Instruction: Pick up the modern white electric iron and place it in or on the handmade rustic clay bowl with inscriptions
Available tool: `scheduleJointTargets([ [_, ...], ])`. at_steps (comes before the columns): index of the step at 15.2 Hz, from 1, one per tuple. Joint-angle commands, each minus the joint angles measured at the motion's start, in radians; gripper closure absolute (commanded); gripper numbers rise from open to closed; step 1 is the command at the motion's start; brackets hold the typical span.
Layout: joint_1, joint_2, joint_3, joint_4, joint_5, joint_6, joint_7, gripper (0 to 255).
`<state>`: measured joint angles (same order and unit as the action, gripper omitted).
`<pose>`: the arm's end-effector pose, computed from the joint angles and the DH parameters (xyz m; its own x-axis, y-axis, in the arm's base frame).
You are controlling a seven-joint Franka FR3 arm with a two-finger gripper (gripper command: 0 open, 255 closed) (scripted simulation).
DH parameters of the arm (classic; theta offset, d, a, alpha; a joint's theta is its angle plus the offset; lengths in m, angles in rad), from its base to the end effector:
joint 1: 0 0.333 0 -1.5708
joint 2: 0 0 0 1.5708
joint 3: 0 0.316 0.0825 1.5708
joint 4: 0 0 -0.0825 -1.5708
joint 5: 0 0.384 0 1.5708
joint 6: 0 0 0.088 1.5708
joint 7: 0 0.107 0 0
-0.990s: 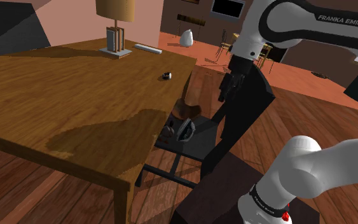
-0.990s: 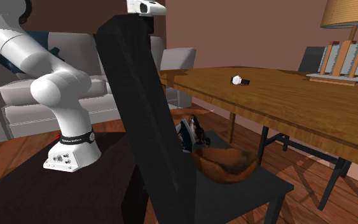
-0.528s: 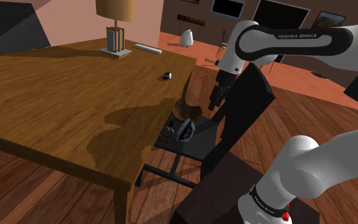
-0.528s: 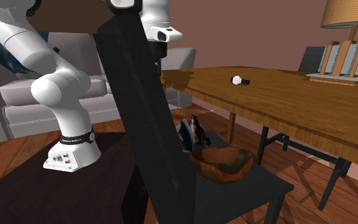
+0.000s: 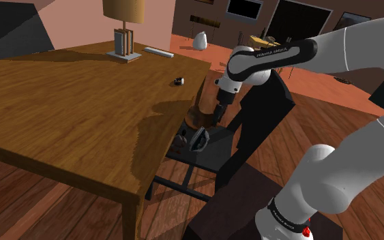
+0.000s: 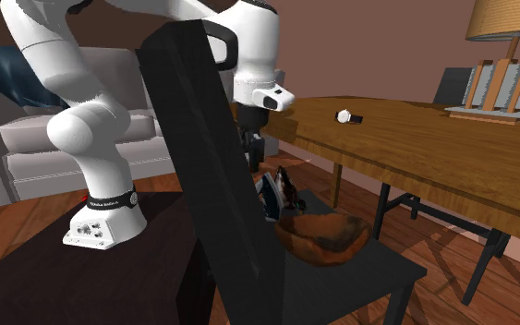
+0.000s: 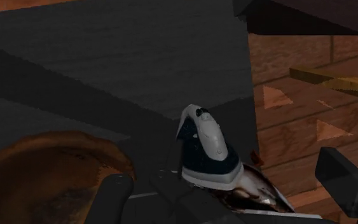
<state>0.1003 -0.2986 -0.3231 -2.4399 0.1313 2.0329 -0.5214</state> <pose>0.4216 -0.0884 0.4000 0.9680 0.2506 -0.0132 0.2403 -0.9406 -0.2397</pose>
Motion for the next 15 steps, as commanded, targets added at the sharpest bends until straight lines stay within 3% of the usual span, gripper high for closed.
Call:
scheduleJointTargets([
  [1, 0.014, 0.080, -0.023, 0.021, 0.032, 0.046, -0.076, 0],
  [10, 0.035, 0.180, -0.028, -0.022, 0.094, 0.174, -0.146, 0],
  [15, 0.035, 0.180, -0.028, -0.022, 0.094, 0.174, -0.146, 0],
])
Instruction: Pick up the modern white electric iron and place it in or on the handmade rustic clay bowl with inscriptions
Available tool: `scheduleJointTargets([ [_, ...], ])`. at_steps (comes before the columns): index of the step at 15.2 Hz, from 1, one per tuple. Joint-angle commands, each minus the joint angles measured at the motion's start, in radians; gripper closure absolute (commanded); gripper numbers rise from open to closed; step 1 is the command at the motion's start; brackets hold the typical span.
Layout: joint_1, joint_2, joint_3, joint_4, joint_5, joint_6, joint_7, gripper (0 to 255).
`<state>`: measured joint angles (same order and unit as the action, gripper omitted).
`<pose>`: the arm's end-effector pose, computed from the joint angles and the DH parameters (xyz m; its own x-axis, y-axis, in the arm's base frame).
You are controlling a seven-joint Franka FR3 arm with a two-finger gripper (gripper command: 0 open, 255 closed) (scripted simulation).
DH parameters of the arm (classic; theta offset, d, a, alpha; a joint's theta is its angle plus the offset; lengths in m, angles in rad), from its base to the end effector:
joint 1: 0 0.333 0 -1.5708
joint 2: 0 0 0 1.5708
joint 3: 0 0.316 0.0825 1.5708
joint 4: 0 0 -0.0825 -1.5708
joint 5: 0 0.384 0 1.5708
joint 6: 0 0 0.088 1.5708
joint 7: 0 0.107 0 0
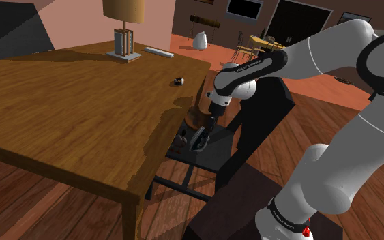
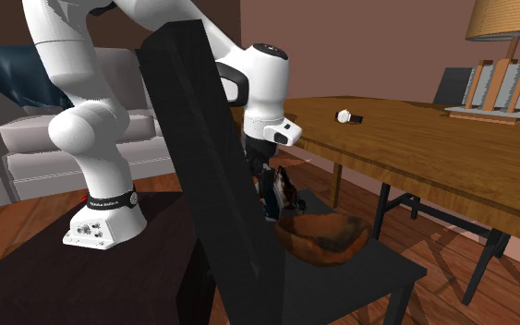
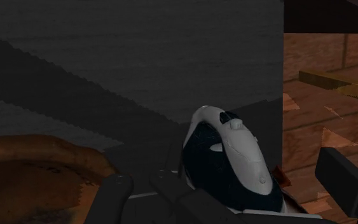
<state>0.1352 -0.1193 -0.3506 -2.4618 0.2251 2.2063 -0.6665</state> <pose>0.4417 -0.0876 0.3276 0.9525 0.3044 -0.0021 0.2939 -0.9214 -0.2543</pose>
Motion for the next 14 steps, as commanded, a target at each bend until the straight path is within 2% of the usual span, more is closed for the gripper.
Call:
scheduleJointTargets([
  [1, 0.000, 0.000, 0.000, 0.000, 0.000, 0.001, 0.000, 0],
  [3, 0.000, 0.000, 0.000, 0.000, 0.000, 0.001, 0.000, 0],
  [4, 0.000, 0.000, 0.000, 0.000, 0.000, 0.001, 0.000, 255],
  [14, -0.001, -0.010, 0.001, 0.004, -0.006, -0.013, 0.006, 255],
])
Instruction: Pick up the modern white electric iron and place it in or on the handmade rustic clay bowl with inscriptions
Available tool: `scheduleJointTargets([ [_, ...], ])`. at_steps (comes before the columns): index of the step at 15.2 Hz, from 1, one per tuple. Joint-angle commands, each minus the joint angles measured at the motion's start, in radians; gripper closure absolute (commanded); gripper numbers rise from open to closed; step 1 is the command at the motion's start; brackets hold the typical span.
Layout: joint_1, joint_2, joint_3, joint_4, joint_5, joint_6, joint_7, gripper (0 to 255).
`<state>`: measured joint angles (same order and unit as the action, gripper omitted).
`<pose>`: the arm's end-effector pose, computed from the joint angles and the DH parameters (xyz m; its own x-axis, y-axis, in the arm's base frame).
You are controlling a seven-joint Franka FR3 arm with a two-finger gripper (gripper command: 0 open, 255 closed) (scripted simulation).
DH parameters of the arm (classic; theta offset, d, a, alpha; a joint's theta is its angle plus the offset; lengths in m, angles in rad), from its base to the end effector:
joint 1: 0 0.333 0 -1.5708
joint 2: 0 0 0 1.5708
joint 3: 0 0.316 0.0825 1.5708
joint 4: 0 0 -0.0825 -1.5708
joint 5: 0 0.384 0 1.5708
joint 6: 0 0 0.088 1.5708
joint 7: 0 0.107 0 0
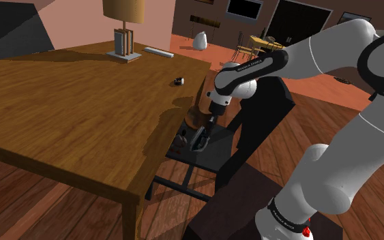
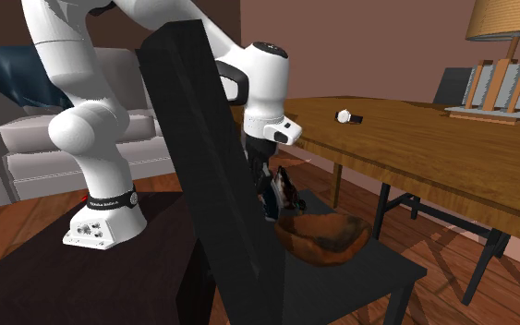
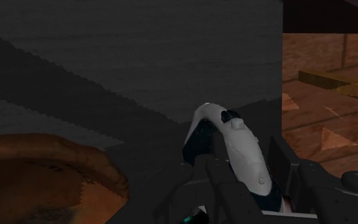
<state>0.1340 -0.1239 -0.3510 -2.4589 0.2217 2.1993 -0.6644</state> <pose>0.4418 -0.0883 0.3303 0.9525 0.3045 -0.0020 0.2940 -0.9214 -0.2543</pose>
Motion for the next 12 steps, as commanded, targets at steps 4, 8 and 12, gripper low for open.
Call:
scheduleJointTargets([
  [4, -0.004, -0.043, 0.005, 0.023, -0.025, -0.060, 0.029, 255],
  [8, -0.007, -0.076, 0.009, 0.048, -0.043, -0.114, 0.051, 255],
  [12, -0.010, -0.105, 0.013, 0.077, -0.057, -0.168, 0.071, 255],
])
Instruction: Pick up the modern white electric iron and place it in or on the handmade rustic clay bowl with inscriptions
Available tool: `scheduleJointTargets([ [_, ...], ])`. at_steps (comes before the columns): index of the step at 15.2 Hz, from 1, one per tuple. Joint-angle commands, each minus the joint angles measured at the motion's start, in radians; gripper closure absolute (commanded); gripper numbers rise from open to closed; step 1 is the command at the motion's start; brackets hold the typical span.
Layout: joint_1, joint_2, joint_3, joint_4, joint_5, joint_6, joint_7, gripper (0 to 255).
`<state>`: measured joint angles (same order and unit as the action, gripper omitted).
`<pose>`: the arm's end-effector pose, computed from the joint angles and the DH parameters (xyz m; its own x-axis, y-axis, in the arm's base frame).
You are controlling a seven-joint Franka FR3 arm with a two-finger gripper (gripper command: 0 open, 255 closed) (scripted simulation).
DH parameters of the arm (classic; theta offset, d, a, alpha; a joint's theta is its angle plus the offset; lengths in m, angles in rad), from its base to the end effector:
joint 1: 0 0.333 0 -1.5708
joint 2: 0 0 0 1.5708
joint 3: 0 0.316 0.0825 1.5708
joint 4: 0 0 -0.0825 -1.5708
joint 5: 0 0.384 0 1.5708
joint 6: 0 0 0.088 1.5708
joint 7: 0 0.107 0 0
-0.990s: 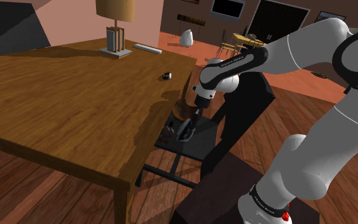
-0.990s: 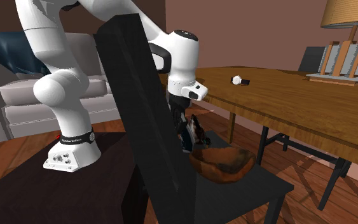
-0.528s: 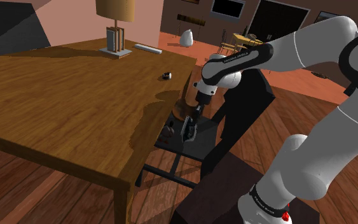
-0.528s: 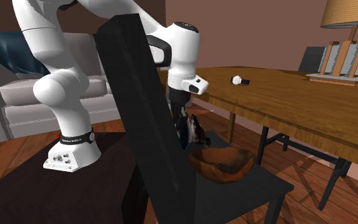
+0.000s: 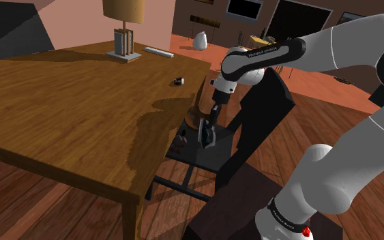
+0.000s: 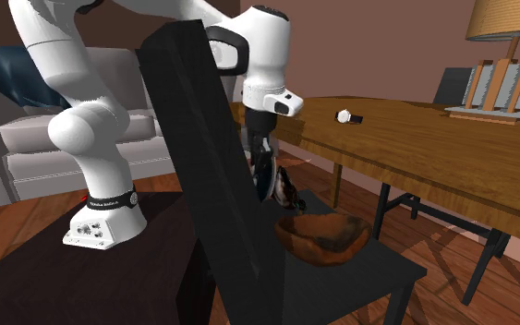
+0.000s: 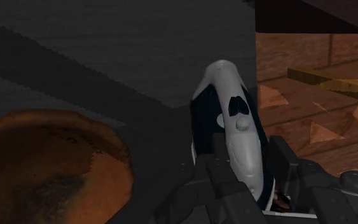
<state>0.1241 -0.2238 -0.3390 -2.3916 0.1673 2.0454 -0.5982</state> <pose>0.4411 -0.0876 0.3904 0.9525 0.3046 -0.0020 0.2941 -0.9213 -0.2542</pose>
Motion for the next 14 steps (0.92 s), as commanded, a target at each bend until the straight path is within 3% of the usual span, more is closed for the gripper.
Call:
scheduleJointTargets([
  [1, -0.001, -0.012, 0.002, 0.018, -0.006, -0.028, 0.009, 255],
  [14, -0.005, -0.075, 0.015, 0.137, -0.032, -0.203, 0.059, 255],
])
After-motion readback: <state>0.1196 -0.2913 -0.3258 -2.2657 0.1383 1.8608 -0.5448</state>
